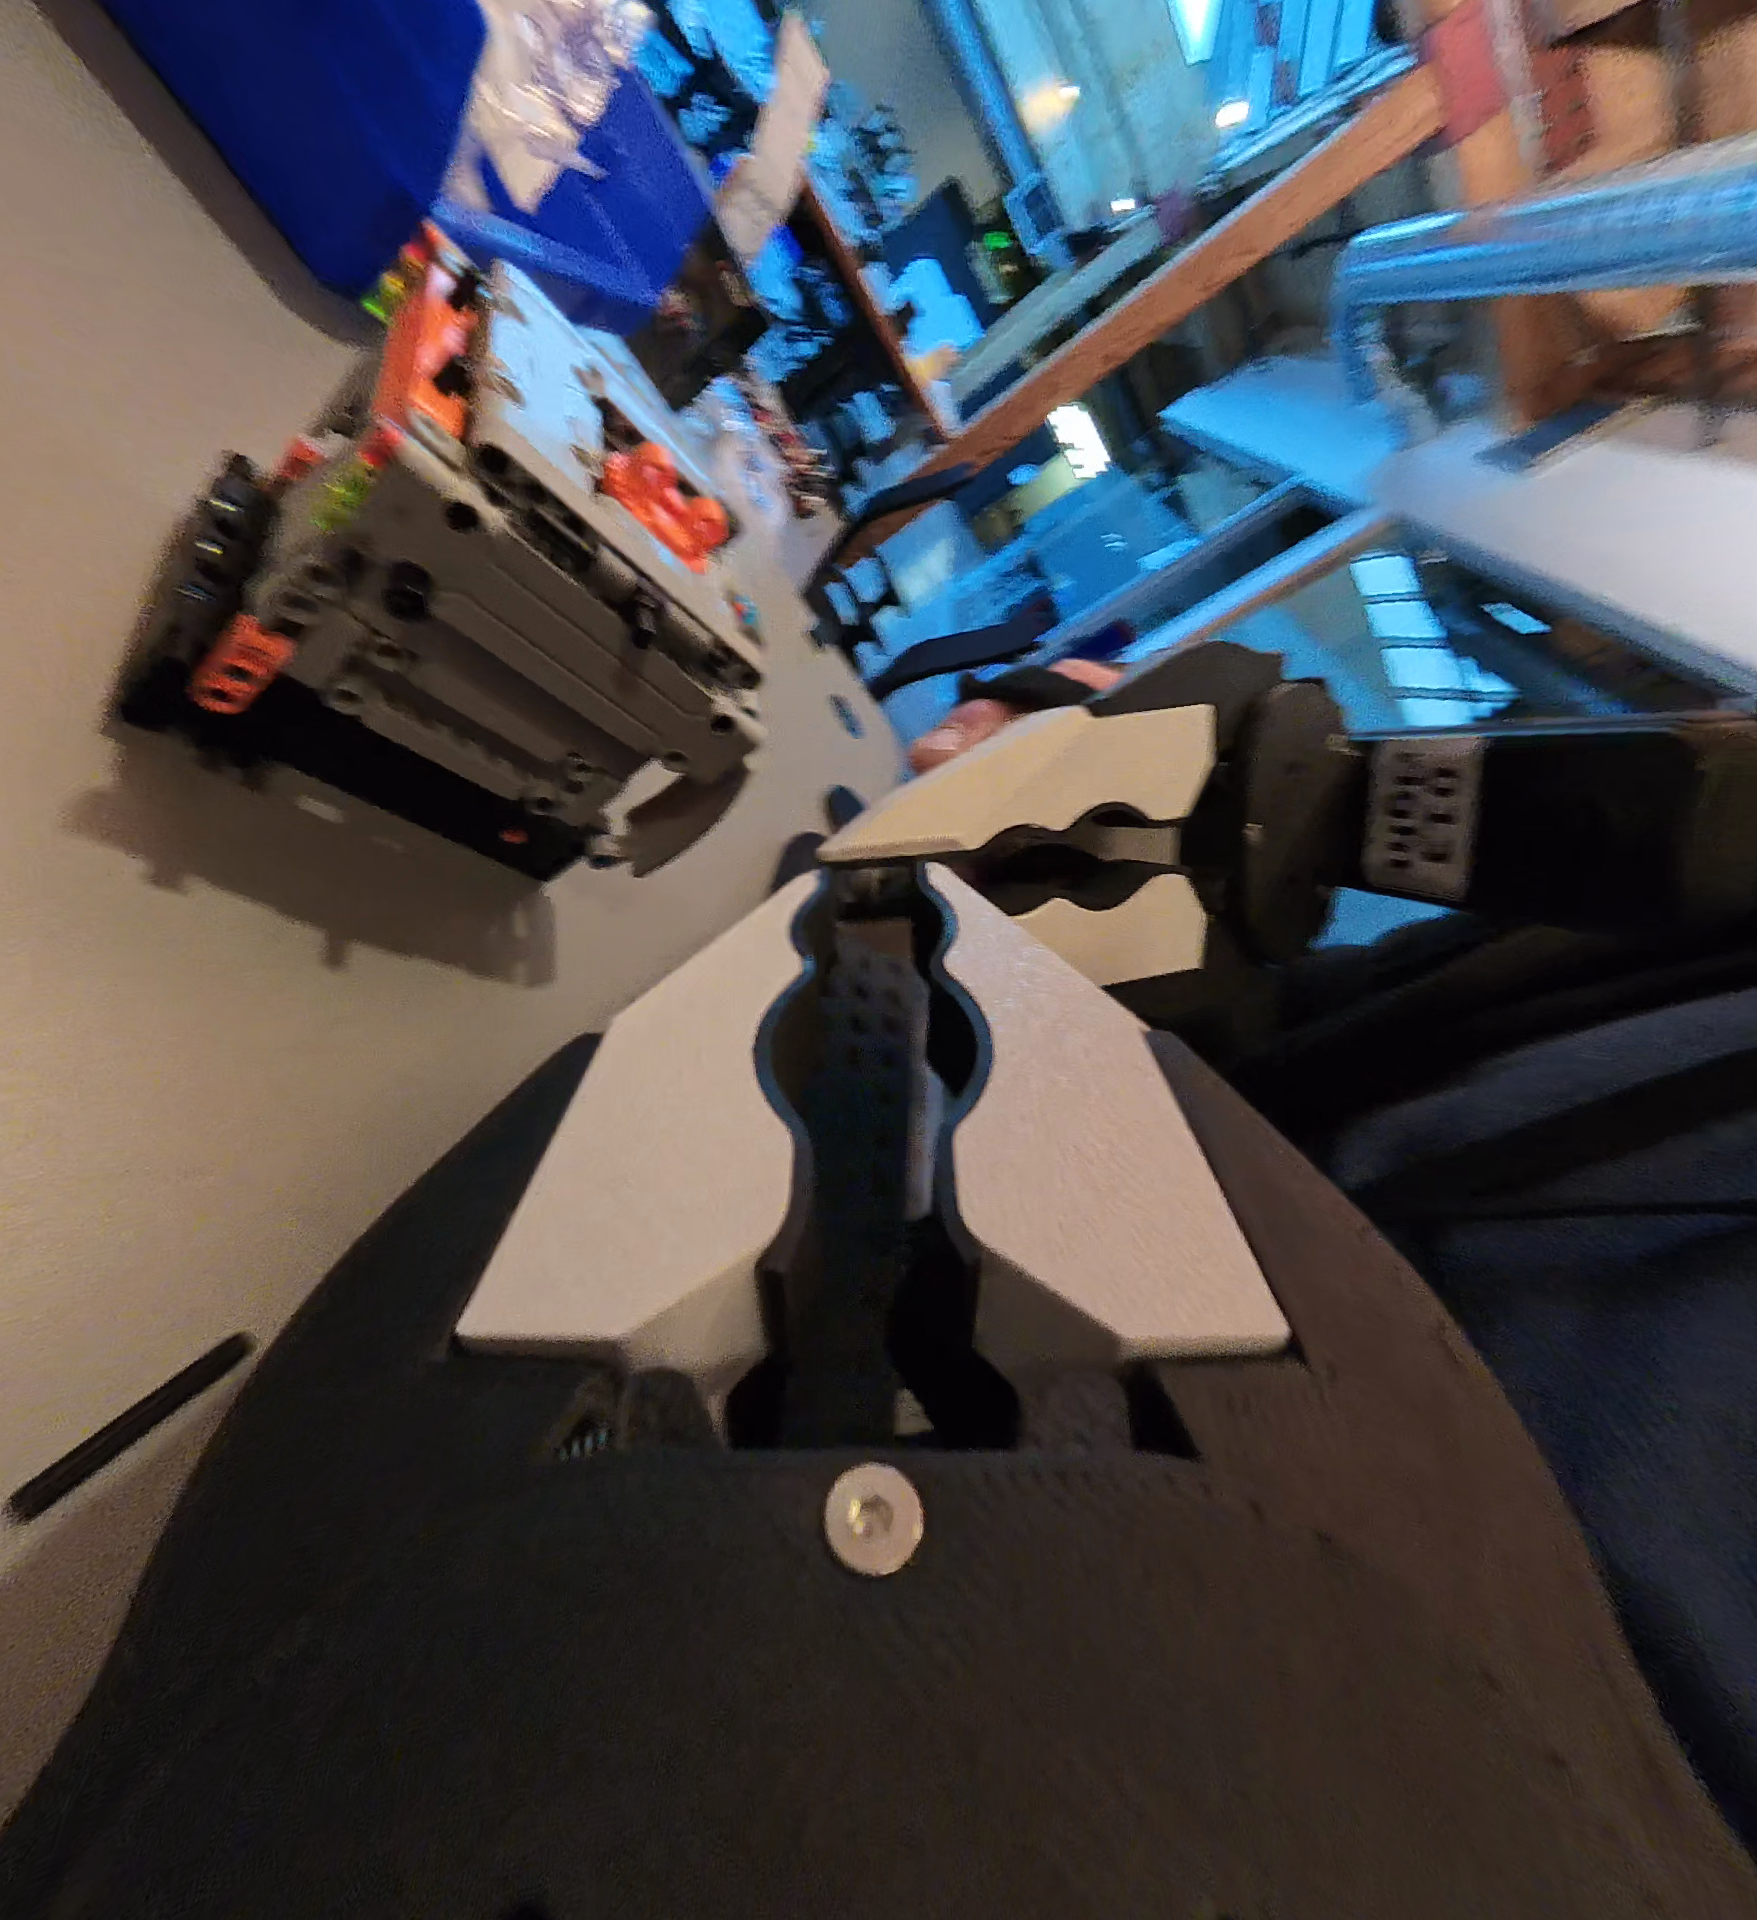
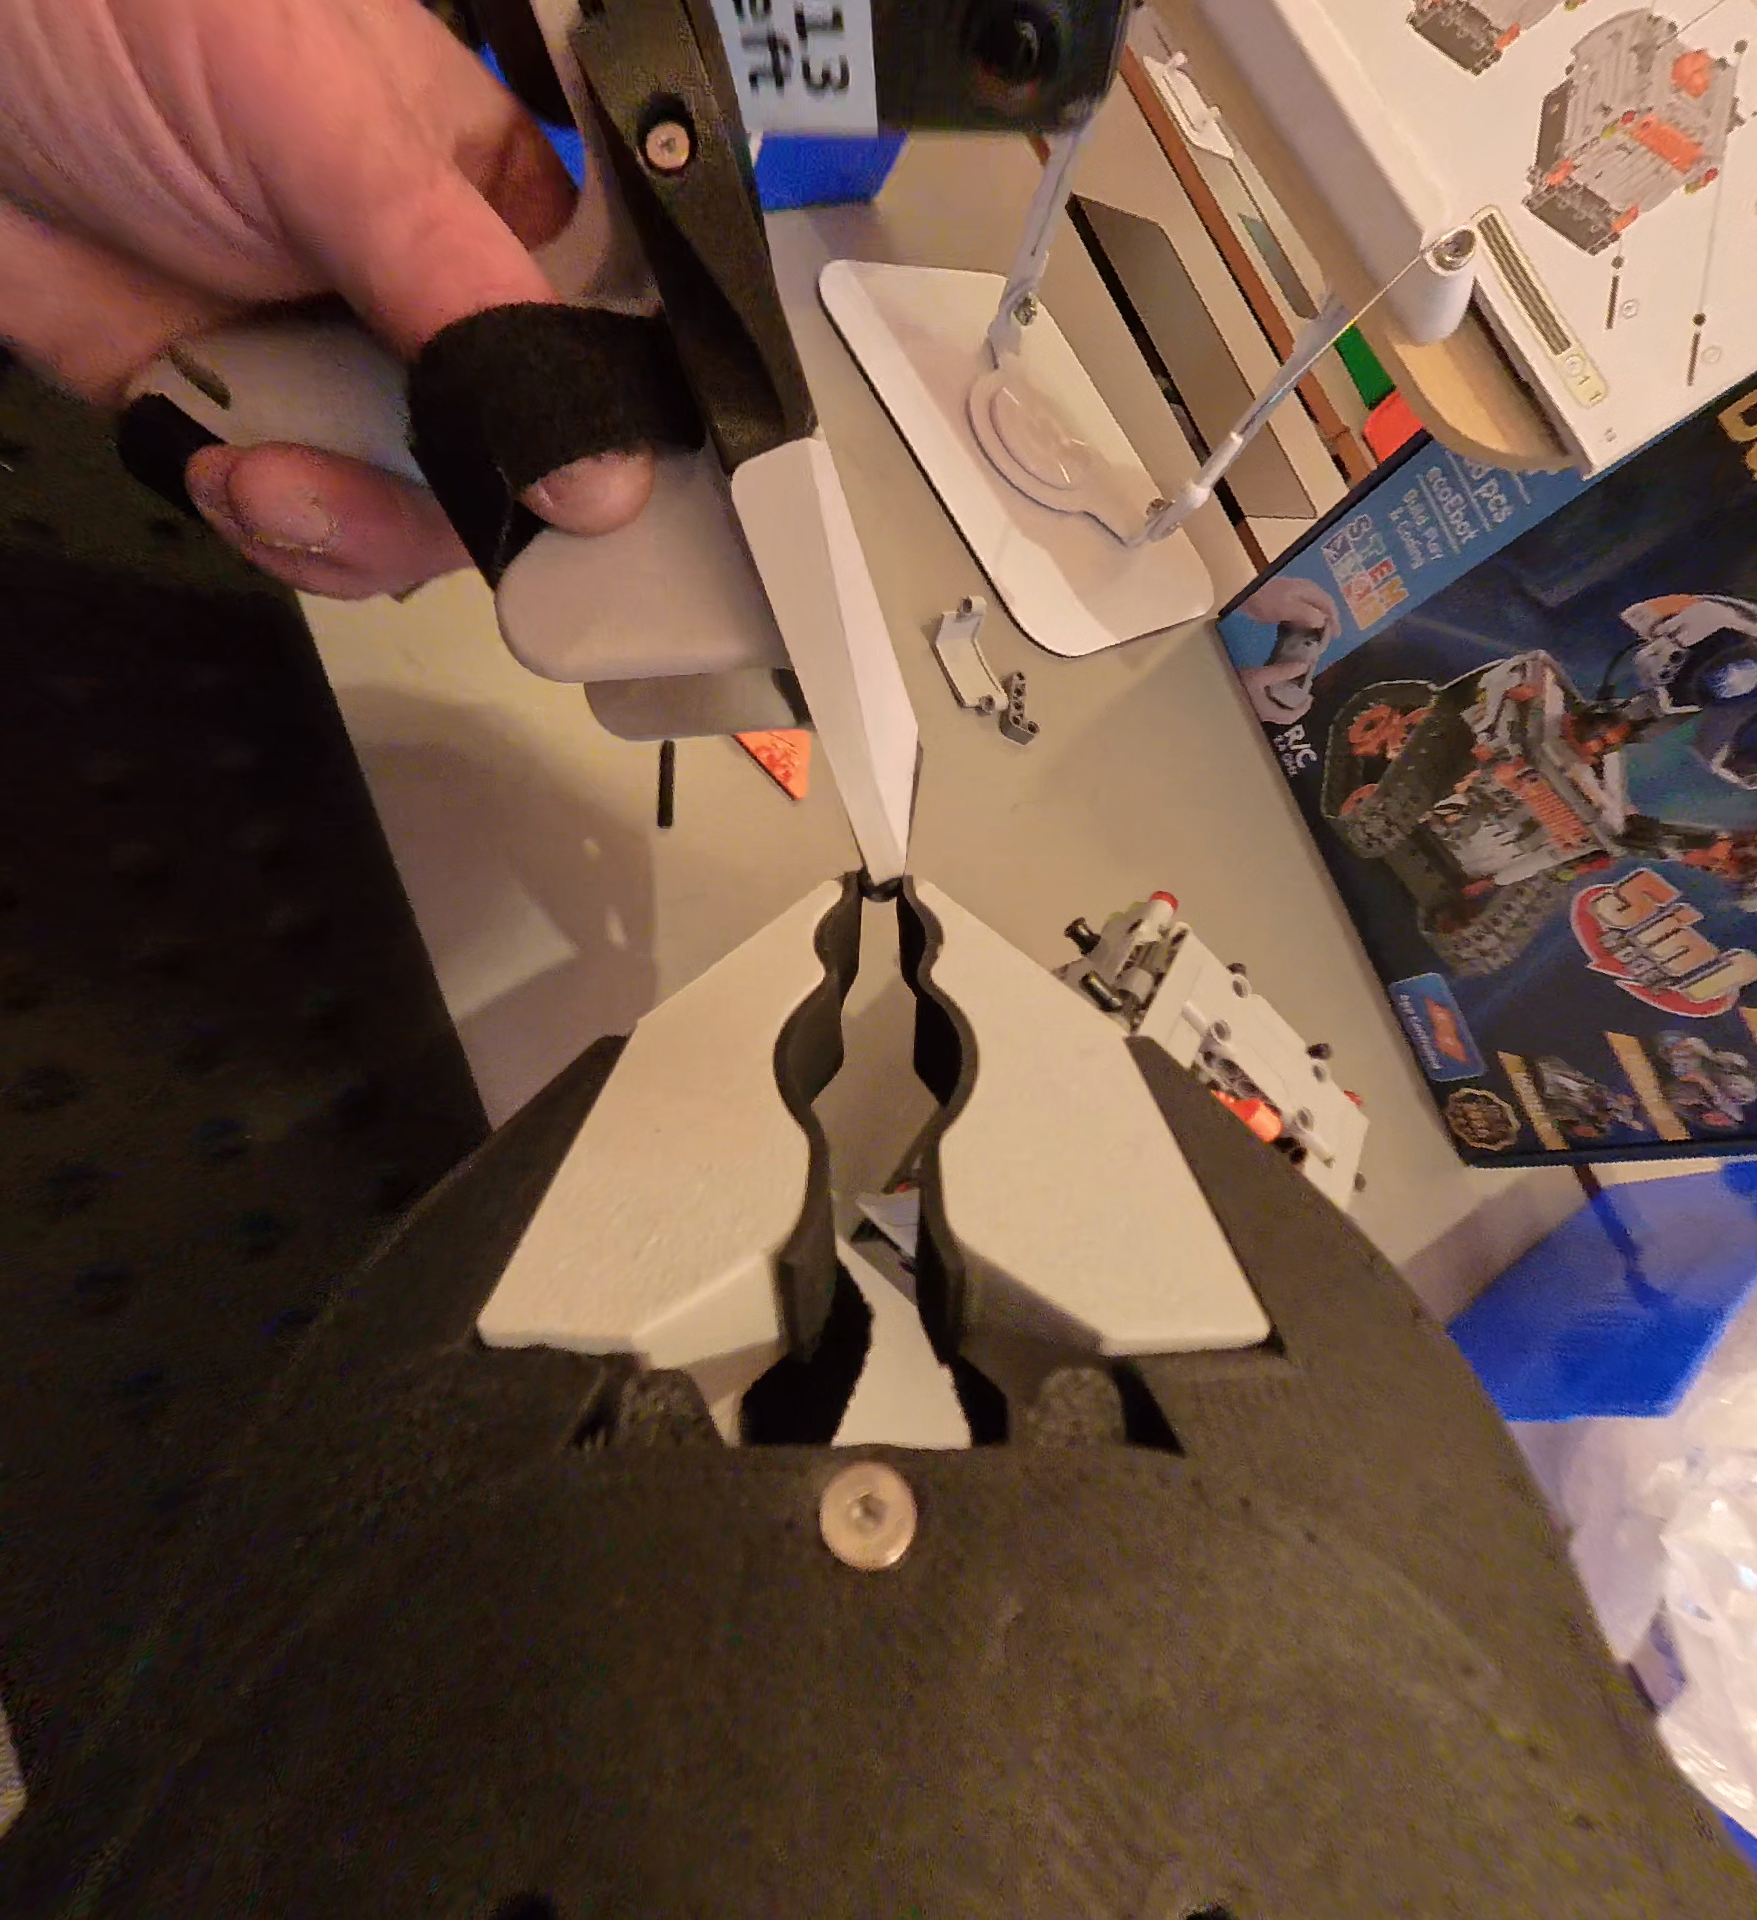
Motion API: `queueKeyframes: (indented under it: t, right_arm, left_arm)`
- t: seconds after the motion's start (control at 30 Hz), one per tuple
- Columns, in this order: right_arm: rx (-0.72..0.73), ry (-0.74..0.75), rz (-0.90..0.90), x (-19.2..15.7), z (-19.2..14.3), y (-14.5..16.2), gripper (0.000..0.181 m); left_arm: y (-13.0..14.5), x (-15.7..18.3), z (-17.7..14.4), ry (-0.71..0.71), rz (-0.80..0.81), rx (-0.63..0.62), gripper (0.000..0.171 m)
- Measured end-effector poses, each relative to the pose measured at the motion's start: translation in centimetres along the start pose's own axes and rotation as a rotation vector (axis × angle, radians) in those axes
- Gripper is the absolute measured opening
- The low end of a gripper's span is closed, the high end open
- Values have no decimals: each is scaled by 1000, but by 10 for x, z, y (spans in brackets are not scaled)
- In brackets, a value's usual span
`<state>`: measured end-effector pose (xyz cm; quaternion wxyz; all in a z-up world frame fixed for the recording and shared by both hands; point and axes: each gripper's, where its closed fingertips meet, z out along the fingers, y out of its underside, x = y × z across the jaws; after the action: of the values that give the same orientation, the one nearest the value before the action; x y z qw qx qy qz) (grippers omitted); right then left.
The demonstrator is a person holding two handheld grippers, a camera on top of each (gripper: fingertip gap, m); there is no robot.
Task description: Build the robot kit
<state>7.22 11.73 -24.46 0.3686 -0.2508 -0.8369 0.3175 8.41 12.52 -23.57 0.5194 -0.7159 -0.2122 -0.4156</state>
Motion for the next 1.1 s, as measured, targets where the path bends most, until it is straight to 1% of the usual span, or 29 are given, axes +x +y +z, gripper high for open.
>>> queueKeyframes:
  t: [0.03, 0.13, 0.17, 0.47, 0.67, 0.8, 0.9, 1.0, 1.1]
  right_arm:
    - [-10, 13, -9, 2, 0, 0, 4]
    - [-58, 56, -39, 4, 4, 4, 4]
    - [-65, 64, -44, 4, 5, 5, 4]
    - [-84, 146, -111, 9, 10, 1, 3]
    - [-137, 154, -94, 9, 15, 4, 3]
    - [-165, 161, -102, 11, 17, 4, 2]
    - [-167, 147, -112, 9, 19, 6, 3]
    - [-139, 142, -92, 10, 17, 3, 4]
    - [-97, 137, -72, 13, 13, -2, 4]
  left_arm:
    - [-1, -5, -1, -65, 27, 0, 15]
    - [-4, -7, 0, -148, 64, -4, 7]
    - [-3, -10, 0, -176, 64, -12, 8]
    - [-6, -13, -4, -314, 157, -53, 10]
    - [-7, -17, -6, -462, 267, -76, 5]
    - [-9, -19, -7, -521, 316, -86, 4]
    - [-8, -22, -8, -576, 375, -116, 4]
    - [-9, -19, -8, -532, 351, -95, 4]
    - [-13, -14, -7, -423, 270, -48, 4]
